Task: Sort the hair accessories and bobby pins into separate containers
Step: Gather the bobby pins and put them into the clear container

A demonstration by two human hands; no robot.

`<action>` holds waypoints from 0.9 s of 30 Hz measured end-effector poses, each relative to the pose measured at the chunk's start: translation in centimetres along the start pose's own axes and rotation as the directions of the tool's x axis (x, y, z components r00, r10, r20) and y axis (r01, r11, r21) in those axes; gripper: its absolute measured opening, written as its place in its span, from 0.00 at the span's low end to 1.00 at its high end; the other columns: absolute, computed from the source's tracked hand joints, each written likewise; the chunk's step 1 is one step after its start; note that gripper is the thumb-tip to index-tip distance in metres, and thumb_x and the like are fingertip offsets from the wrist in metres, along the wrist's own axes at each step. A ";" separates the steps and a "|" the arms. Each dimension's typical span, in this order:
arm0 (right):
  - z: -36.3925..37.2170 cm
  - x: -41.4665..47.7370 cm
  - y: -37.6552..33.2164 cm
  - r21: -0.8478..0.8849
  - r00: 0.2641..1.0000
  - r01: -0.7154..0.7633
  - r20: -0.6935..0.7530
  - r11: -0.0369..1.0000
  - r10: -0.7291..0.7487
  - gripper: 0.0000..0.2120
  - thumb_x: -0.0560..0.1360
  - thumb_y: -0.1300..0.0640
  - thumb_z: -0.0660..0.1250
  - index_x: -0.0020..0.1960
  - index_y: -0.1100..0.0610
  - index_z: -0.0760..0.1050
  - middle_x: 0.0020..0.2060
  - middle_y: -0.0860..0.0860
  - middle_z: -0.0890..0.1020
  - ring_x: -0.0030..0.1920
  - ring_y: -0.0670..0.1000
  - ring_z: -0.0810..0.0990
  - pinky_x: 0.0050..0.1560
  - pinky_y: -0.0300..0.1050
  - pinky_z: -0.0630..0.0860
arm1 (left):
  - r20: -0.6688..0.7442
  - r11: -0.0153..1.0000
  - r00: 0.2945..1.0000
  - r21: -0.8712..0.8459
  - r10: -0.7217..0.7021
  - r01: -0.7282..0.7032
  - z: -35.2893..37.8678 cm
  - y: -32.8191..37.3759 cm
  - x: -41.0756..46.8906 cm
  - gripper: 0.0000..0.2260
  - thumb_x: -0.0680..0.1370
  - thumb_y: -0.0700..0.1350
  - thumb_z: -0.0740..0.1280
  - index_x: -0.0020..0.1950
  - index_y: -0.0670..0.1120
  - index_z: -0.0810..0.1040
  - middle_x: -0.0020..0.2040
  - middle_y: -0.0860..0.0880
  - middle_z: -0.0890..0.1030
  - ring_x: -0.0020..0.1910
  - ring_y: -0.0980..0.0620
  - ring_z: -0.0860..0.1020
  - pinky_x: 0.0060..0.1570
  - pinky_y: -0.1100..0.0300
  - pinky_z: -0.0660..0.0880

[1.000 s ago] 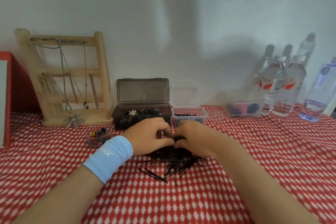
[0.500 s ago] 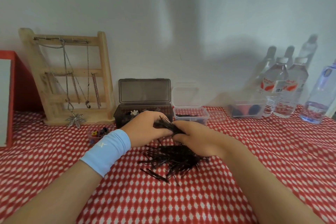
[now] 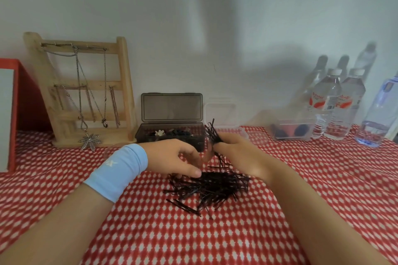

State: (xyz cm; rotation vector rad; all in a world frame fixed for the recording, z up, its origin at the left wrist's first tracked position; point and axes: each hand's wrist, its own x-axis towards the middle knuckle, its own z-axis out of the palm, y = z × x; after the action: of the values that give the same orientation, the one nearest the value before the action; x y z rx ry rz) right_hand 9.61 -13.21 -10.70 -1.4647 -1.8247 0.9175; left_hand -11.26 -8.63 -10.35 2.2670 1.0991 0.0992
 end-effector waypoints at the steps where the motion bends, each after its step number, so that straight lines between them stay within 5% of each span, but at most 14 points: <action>1: 0.2 0.0 0.0 0.030 1.000 0.020 -0.015 0.999 -0.019 0.12 0.82 0.58 0.60 0.56 0.51 0.82 0.50 0.45 0.86 0.50 0.42 0.82 0.51 0.30 0.71 | -0.009 0.999 1.000 -0.034 -0.003 0.003 -0.1 0.1 0.0 0.12 0.75 0.59 0.70 0.57 0.61 0.80 0.55 0.62 0.81 0.50 0.60 0.81 0.57 0.57 0.78; 6: 0.5 0.3 0.1 0.248 0.992 0.072 -0.115 0.966 -0.045 0.12 0.84 0.61 0.56 0.47 0.59 0.76 0.35 0.50 0.82 0.38 0.49 0.79 0.47 0.44 0.76 | -0.026 0.994 0.999 -0.107 -0.032 0.029 -0.3 0.8 -0.6 0.09 0.80 0.51 0.66 0.59 0.56 0.80 0.51 0.57 0.82 0.47 0.55 0.84 0.39 0.57 0.82; 10: 0.6 0.5 0.4 0.469 1.000 0.019 -0.022 0.883 -0.010 0.11 0.84 0.64 0.55 0.51 0.64 0.75 0.38 0.57 0.82 0.41 0.56 0.81 0.52 0.57 0.82 | -0.086 0.997 0.996 -0.080 -0.018 0.011 -0.4 1.0 -0.6 0.09 0.81 0.48 0.64 0.60 0.53 0.79 0.53 0.55 0.82 0.47 0.57 0.84 0.40 0.54 0.83; 14: 1.3 0.6 0.8 0.521 0.997 -0.034 0.075 0.853 -0.006 0.13 0.85 0.63 0.54 0.55 0.67 0.76 0.44 0.59 0.85 0.49 0.59 0.84 0.58 0.56 0.81 | -0.128 0.999 0.992 -0.034 -0.006 0.001 -0.8 1.3 -0.7 0.08 0.82 0.45 0.62 0.56 0.53 0.80 0.50 0.55 0.83 0.44 0.57 0.84 0.42 0.53 0.83; 18: 1.5 0.6 0.5 0.564 0.989 -0.091 0.151 0.821 0.006 0.10 0.83 0.65 0.52 0.50 0.62 0.71 0.36 0.56 0.77 0.37 0.55 0.78 0.42 0.49 0.78 | -0.319 0.999 0.947 -0.004 -0.040 0.040 -1.4 1.0 -0.5 0.10 0.82 0.43 0.60 0.51 0.55 0.80 0.43 0.58 0.85 0.33 0.56 0.82 0.42 0.60 0.78; 21: 1.3 0.7 0.8 0.666 0.967 -0.213 0.248 0.715 0.056 0.09 0.81 0.61 0.50 0.49 0.58 0.68 0.34 0.52 0.66 0.33 0.51 0.67 0.36 0.46 0.67 | -0.536 0.995 0.844 -0.094 -0.038 -0.015 -1.1 1.1 0.0 0.11 0.82 0.42 0.59 0.51 0.55 0.79 0.41 0.57 0.84 0.29 0.60 0.78 0.39 0.62 0.75; 25: 0.9 0.5 1.2 0.627 0.937 -0.238 0.350 0.742 0.004 0.19 0.82 0.42 0.54 0.52 0.58 0.71 0.34 0.50 0.65 0.33 0.50 0.63 0.36 0.44 0.66 | -0.605 0.947 0.796 -0.260 -0.009 -0.188 0.3 1.7 0.7 0.12 0.83 0.43 0.57 0.60 0.54 0.78 0.52 0.57 0.82 0.47 0.59 0.81 0.43 0.62 0.77; 27: 1.1 0.4 1.3 0.558 0.949 -0.178 0.315 0.810 -0.009 0.17 0.82 0.44 0.60 0.49 0.57 0.74 0.33 0.49 0.66 0.33 0.49 0.65 0.36 0.43 0.67 | -0.572 0.899 0.820 -0.352 0.014 -0.261 0.7 1.9 0.8 0.14 0.84 0.45 0.56 0.65 0.56 0.77 0.59 0.57 0.81 0.58 0.59 0.78 0.53 0.60 0.78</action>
State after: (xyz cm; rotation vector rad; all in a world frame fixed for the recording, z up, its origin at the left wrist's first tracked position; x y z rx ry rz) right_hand 9.33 -12.78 -12.33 -1.0533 -1.4721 1.6550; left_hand -9.23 -9.24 -10.06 1.9538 1.0496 1.0250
